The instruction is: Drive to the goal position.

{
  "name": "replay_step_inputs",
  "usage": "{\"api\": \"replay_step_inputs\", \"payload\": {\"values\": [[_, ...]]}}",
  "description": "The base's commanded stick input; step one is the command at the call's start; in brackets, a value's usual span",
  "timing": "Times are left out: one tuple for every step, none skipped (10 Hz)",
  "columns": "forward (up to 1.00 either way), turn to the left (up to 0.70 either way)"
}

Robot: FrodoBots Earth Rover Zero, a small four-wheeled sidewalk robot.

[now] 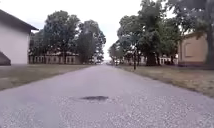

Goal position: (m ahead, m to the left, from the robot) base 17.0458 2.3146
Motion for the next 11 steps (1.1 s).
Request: {"api": "replay_step_inputs", "payload": {"values": [[0.85,0.34],[0.85,0.07],[0.85,0.0],[0.85,0.0],[0.85,0.0],[0.85,0.0],[0.85,0.0],[0.85,0.0],[0.85,0.0],[0.85,0.0],[0.85,0.0]]}}
